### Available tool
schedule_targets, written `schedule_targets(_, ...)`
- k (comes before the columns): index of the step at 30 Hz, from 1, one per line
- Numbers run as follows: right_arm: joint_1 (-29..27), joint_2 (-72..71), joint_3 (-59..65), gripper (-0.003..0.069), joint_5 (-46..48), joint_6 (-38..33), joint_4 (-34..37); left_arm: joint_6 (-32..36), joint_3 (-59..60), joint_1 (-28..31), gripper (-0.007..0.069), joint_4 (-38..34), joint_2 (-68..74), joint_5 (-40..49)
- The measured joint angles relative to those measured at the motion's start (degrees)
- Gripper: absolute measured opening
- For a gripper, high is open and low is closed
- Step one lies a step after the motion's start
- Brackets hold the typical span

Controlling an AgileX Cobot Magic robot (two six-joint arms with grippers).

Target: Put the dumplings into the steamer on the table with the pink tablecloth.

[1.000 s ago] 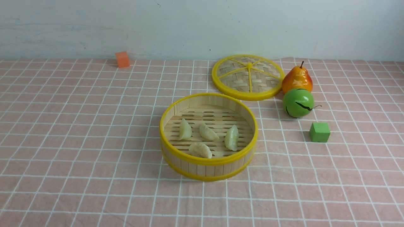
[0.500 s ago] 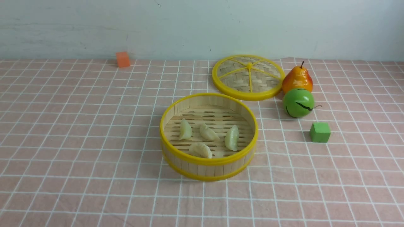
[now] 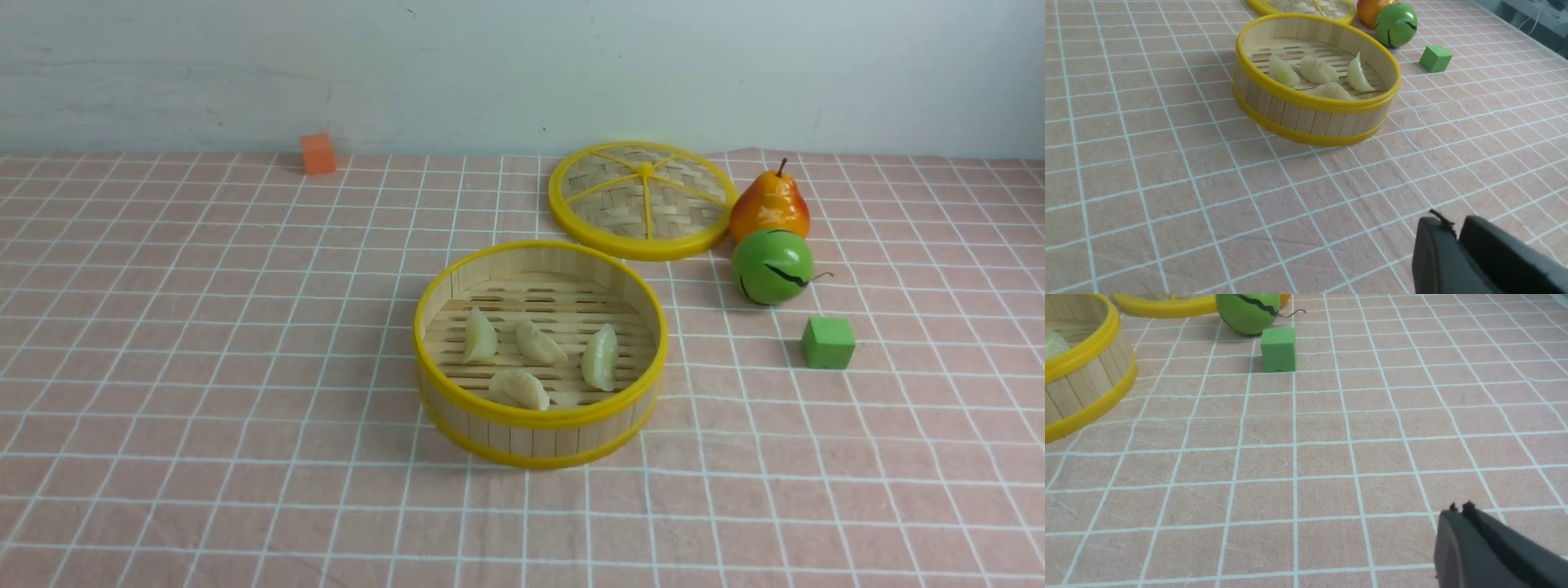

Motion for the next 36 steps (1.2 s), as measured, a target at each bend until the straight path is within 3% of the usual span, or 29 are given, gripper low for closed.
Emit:
schedule_targets(16, 0.00, 0.00, -0.06, -0.0007, 0.14, 0.00, 0.00, 0.00, 0.48, 0.00, 0.0093, 0.00, 0.00, -0.09)
schedule_targets(19, 0.00, 0.00, -0.06, -0.0004, 0.18, 0.00, 0.00, 0.00, 3.33, 0.65, 0.0092, -0.67, -0.22, -4.65)
schedule_targets(22, 0.00, 0.00, -0.06, -0.0003, 0.18, 0.00, 0.00, 0.00, 6.28, 4.21, 0.0064, -0.77, -1.30, -10.81)
schedule_targets(25, 0.00, 0.00, -0.06, -0.0002, 0.18, 0.00, 0.00, 0.00, 11.35, 12.14, -0.0013, -1.30, -3.32, -21.63)
schedule_targets(29, 0.00, 0.00, -0.06, -0.0001, 0.18, 0.00, 0.00, 0.00, 15.78, 19.18, -0.0013, -1.33, -5.05, -29.47)
schedule_targets(30, 0.00, 0.00, -0.06, -0.0001, 0.20, 0.00, 0.00, -0.07, 17.90, 23.17, -0.0013, -1.37, -5.84, -31.12)
schedule_targets(36, 0.00, 0.00, -0.06, 0.0002, 0.25, 0.00, 0.00, -2.05, 21.54, 34.71, -0.0013, -1.26, -7.66, -29.87)
